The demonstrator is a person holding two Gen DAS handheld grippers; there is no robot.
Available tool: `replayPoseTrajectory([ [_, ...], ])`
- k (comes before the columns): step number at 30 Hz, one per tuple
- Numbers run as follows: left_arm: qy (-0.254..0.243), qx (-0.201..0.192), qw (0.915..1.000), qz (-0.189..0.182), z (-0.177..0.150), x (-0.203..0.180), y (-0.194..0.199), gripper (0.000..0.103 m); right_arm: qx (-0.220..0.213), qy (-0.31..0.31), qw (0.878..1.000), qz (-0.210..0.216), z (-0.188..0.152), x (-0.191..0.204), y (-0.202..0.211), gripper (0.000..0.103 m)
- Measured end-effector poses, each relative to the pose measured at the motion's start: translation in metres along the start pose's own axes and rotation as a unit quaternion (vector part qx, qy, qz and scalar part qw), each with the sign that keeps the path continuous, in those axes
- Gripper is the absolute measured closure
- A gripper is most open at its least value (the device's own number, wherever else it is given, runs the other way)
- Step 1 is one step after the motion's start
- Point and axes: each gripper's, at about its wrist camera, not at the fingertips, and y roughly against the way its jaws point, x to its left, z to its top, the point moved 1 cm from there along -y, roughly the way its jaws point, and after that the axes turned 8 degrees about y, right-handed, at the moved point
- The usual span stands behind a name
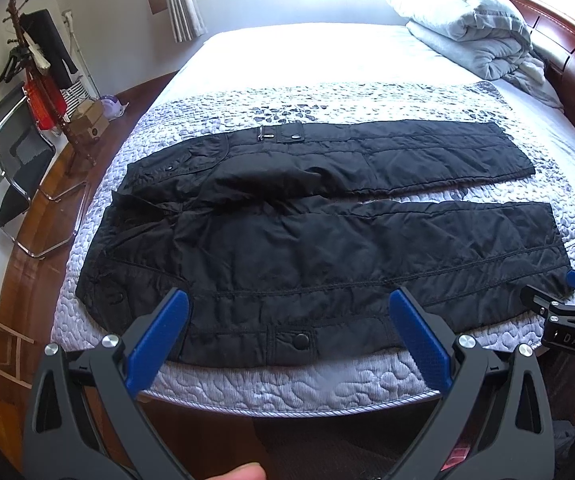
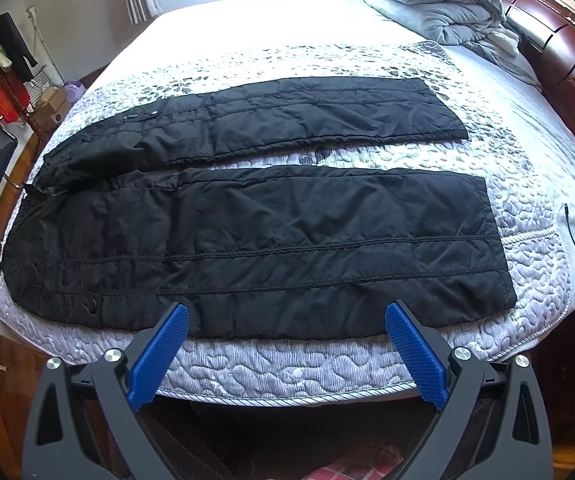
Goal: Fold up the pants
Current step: 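Lower both tools to the pants waistband and close both grippers on it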
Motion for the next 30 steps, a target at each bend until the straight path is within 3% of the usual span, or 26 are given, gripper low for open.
replayPoseTrajectory([
  [7, -0.002, -0.002, 1.0, 0.0, 0.003, 0.0, -0.003, 0.003, -0.007, 0.002, 1.0, -0.001, 0.004, -0.001, -0.001, 0.004],
  [10, 0.023, 0.011, 0.999, -0.038, 0.008, 0.007, -0.009, 0.003, -0.019, 0.003, 1.0, 0.003, 0.012, -0.011, 0.001, 0.004],
  [14, 0.091, 0.056, 0.9872, -0.118, 0.023, 0.032, -0.034, 0.003, -0.049, 0.001, 0.999, 0.009, 0.044, -0.048, 0.005, 0.004],
  [18, 0.134, 0.088, 0.9821, -0.098, 0.044, 0.057, -0.072, 0.003, -0.06, -0.017, 0.998, 0.025, 0.101, -0.108, -0.003, 0.004],
  [19, 0.141, 0.092, 0.9816, -0.089, 0.051, 0.064, -0.082, 0.003, -0.067, -0.022, 0.997, 0.013, 0.116, -0.124, -0.007, 0.004],
  [21, 0.148, 0.095, 0.9832, -0.049, 0.073, 0.078, -0.107, 0.003, -0.085, -0.007, 0.995, -0.055, 0.15, -0.155, -0.023, 0.004],
  [22, 0.148, 0.091, 0.9842, -0.032, 0.083, 0.082, -0.115, 0.003, -0.093, 0.015, 0.989, -0.114, 0.169, -0.168, -0.035, 0.004],
  [26, 0.138, 0.076, 0.9876, 0.007, 0.132, 0.098, -0.162, 0.003, -0.106, 0.095, 0.962, -0.232, 0.218, -0.201, -0.081, 0.004],
  [28, 0.142, 0.073, 0.987, 0.01, 0.152, 0.104, -0.184, 0.003, -0.109, 0.11, 0.956, -0.249, 0.236, -0.214, -0.098, 0.004],
  [30, 0.151, 0.076, 0.9855, 0.012, 0.172, 0.111, -0.209, 0.003, -0.105, 0.112, 0.96, -0.235, 0.252, -0.226, -0.117, 0.004],
])
